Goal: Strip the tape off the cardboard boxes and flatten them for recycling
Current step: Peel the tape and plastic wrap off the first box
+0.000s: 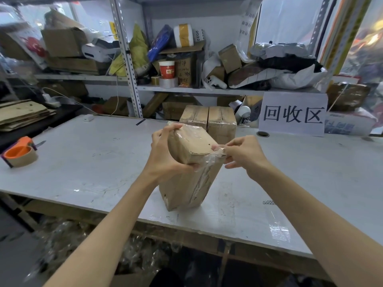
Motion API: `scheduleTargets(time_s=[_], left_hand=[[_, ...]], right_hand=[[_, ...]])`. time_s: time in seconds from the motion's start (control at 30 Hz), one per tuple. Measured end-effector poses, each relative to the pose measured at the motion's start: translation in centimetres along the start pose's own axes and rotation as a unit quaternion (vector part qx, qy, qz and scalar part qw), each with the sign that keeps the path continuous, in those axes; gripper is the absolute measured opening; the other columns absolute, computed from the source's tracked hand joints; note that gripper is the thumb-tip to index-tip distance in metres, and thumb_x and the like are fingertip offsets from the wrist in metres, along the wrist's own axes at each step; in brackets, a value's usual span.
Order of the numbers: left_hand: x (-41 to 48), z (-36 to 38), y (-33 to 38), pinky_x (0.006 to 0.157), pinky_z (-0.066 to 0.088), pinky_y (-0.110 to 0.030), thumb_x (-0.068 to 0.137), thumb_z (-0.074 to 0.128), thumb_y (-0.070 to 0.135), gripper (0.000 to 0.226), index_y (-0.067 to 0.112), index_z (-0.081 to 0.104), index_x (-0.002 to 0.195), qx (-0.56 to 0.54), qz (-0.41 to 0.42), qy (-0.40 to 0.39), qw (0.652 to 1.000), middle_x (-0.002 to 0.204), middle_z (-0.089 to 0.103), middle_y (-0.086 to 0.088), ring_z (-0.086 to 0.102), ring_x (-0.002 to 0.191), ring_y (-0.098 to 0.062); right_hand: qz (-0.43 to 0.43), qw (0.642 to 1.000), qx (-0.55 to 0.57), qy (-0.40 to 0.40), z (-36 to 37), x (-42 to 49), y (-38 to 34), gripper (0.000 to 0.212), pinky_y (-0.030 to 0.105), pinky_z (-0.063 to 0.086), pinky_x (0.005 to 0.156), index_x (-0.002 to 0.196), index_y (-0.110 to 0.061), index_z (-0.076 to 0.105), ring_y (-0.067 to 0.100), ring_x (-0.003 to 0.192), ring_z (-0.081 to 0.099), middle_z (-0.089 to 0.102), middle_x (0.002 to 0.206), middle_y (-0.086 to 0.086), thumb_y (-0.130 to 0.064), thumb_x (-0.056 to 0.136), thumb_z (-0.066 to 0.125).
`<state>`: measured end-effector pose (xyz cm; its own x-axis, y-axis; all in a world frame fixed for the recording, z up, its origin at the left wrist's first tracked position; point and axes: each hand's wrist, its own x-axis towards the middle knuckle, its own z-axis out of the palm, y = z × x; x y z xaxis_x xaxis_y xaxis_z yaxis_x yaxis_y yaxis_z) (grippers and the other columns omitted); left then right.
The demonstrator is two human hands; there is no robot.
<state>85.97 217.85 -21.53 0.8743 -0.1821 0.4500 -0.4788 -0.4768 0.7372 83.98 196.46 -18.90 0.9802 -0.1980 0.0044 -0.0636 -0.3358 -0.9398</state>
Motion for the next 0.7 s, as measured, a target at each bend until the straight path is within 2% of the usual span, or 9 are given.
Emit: scheduleTargets(time_s=[0.1, 0.17, 0.23, 0.33, 0.43, 0.53, 0.57, 0.63, 0.7], left_hand=[[-0.3, 0.2, 0.0, 0.108, 0.046, -0.038, 0.045, 0.091, 0.042, 0.102, 0.047, 0.036, 0.132, -0.002, 0.006, 0.007, 1.000, 0.141, 0.030, -0.003, 0.038, 0.130, -0.023], [-0.3, 0.3, -0.1, 0.108, 0.045, -0.037, 0.046, 0.092, 0.040, 0.104, 0.044, 0.037, 0.135, -0.003, 0.005, 0.011, 1.000, 0.141, 0.029, -0.003, 0.037, 0.131, -0.023], [-0.4, 0.3, -0.2, 0.106, 0.044, -0.031, 0.046, 0.092, 0.041, 0.105, 0.044, 0.037, 0.135, 0.000, 0.007, 0.016, 1.000, 0.141, 0.029, -0.003, 0.037, 0.131, -0.023], [-0.3, 0.4, -0.5, 0.101, 0.041, -0.026, 0.048, 0.096, 0.036, 0.104, 0.049, 0.036, 0.131, 0.007, -0.004, 0.034, 0.999, 0.140, 0.030, -0.003, 0.038, 0.130, -0.023], [0.1, 0.4, -0.6, 0.104, 0.042, -0.032, 0.051, 0.097, 0.036, 0.103, 0.049, 0.038, 0.134, 0.005, -0.051, 0.062, 0.997, 0.137, 0.031, -0.003, 0.037, 0.129, -0.025], [1.0, 0.4, -0.7, 0.103, 0.042, -0.038, 0.048, 0.092, 0.054, 0.106, 0.050, 0.035, 0.137, -0.017, -0.129, 0.082, 0.988, 0.136, 0.029, -0.001, 0.038, 0.128, -0.027], [1.4, 0.4, -0.6, 0.100, 0.041, -0.036, 0.047, 0.091, 0.059, 0.109, 0.049, 0.033, 0.139, -0.019, -0.144, 0.084, 0.986, 0.135, 0.029, 0.000, 0.038, 0.128, -0.028], [1.8, 0.5, -0.6, 0.096, 0.038, -0.035, 0.045, 0.088, 0.064, 0.115, 0.049, 0.028, 0.142, -0.007, -0.161, 0.077, 0.984, 0.135, 0.029, -0.001, 0.036, 0.129, -0.029], [1.8, 0.8, -0.4, 0.099, 0.037, -0.040, 0.042, 0.086, 0.071, 0.126, 0.050, 0.020, 0.147, 0.013, -0.162, 0.060, 0.985, 0.139, 0.027, -0.003, 0.032, 0.131, -0.030]], right_hand=[[-0.049, 0.998, -0.003, 0.038, 0.1, -0.1, 0.1, 0.008, 0.032, 0.061, 0.062, 0.072, -0.009, 0.074, 0.020, 0.063, 0.071, 0.072, 0.072, 0.012, -0.013, 0.079, 0.076], [-0.064, 0.995, -0.025, 0.077, 0.5, -0.2, 0.3, 0.016, 0.032, 0.061, 0.059, 0.066, -0.013, 0.072, 0.016, 0.056, 0.070, 0.071, 0.068, 0.009, -0.009, 0.081, 0.073], [-0.058, 0.991, -0.043, 0.112, 1.1, -0.4, 0.5, 0.024, 0.033, 0.061, 0.057, 0.059, -0.014, 0.067, 0.015, 0.053, 0.068, 0.069, 0.065, 0.005, -0.006, 0.082, 0.068], [-0.004, 0.991, 0.015, 0.135, 1.6, -0.1, 1.0, 0.027, 0.041, 0.061, 0.067, 0.056, -0.004, 0.062, 0.017, 0.056, 0.067, 0.066, 0.062, 0.007, -0.003, 0.083, 0.061], [0.023, 0.988, 0.095, 0.120, 1.9, -0.3, 0.8, 0.024, 0.037, 0.061, 0.070, 0.066, 0.002, 0.057, 0.015, 0.058, 0.069, 0.065, 0.072, 0.012, -0.002, 0.089, 0.054], [-0.059, 0.988, 0.054, 0.131, 2.4, -1.5, 0.3, 0.020, 0.023, 0.053, 0.058, 0.076, -0.001, 0.057, 0.015, 0.069, 0.066, 0.065, 0.081, 0.011, -0.011, 0.093, 0.051], [-0.096, 0.985, 0.033, 0.139, 2.5, -1.9, 0.1, 0.020, 0.023, 0.050, 0.058, 0.078, -0.006, 0.057, 0.016, 0.072, 0.064, 0.065, 0.081, 0.008, -0.016, 0.094, 0.051], [-0.151, 0.979, 0.016, 0.133, 2.5, -2.4, -0.5, 0.016, 0.032, 0.053, 0.064, 0.080, -0.011, 0.055, 0.022, 0.079, 0.063, 0.063, 0.082, 0.006, -0.019, 0.093, 0.052], [-0.160, 0.980, 0.063, 0.098, 1.9, -2.5, -1.0, 0.010, 0.034, 0.057, 0.068, 0.092, -0.012, 0.051, 0.023, 0.085, 0.064, 0.062, 0.094, 0.005, -0.013, 0.088, 0.059]])
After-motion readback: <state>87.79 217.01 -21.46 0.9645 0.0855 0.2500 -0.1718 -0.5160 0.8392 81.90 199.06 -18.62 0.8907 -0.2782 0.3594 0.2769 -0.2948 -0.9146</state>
